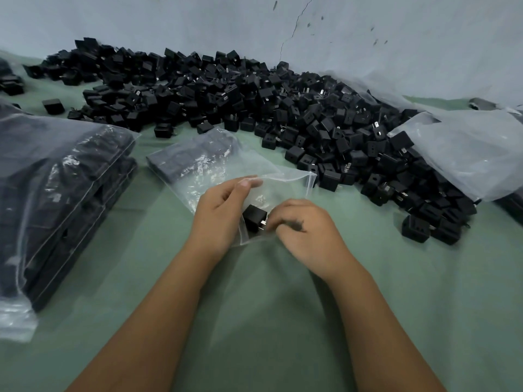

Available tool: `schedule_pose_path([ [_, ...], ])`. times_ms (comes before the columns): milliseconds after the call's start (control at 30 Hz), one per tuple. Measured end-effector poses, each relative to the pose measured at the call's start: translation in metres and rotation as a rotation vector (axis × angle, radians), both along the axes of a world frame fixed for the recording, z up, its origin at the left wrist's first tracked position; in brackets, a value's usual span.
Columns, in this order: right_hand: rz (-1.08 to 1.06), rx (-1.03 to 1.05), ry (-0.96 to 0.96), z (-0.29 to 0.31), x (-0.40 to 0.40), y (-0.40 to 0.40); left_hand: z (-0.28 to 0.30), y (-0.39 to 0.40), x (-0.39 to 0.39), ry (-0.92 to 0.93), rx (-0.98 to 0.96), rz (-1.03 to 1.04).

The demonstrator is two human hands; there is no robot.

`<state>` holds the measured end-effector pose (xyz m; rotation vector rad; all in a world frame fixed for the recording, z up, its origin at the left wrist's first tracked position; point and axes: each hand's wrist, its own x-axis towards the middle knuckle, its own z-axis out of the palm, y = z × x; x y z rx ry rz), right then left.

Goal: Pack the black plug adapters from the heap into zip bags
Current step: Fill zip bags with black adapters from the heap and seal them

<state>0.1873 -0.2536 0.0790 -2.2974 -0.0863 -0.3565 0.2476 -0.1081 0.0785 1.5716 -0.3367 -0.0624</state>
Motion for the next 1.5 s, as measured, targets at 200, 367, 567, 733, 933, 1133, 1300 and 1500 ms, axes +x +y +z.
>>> schedule_pose_path([
  [200, 0.092, -0.116, -0.018, -0.009, 0.008, 0.017, -0.001, 0.002, -0.007, -0.367, 0.309, -0.014],
  [367, 0.081, 0.013, -0.017, -0.012, 0.013, 0.022, -0.001, 0.001, -0.006, -0.504, 0.405, -0.026],
  [567, 0.107, 0.009, 0.028, -0.009, 0.021, 0.025, -0.001, -0.002, -0.008, -0.664, 0.491, 0.012],
  [733, 0.063, -0.072, 0.011, -0.018, 0.041, 0.032, 0.0, -0.007, -0.012, -0.813, 0.498, 0.05],
  [933, -0.088, 0.204, 0.059, -0.01, 0.049, 0.026, 0.005, 0.003, 0.0, -0.198, -0.029, 0.093],
  [1133, -0.097, 0.079, -0.053, -0.004, 0.036, 0.023, 0.007, 0.01, 0.015, -0.01, -0.237, 0.198],
  [1300, -0.133, 0.078, -0.013, -0.007, 0.036, 0.024, 0.007, 0.008, 0.014, 0.011, -0.317, 0.181],
  [1500, -0.003, 0.004, 0.001, -0.005, 0.036, 0.028, 0.004, 0.004, 0.012, -0.015, -0.252, 0.158],
])
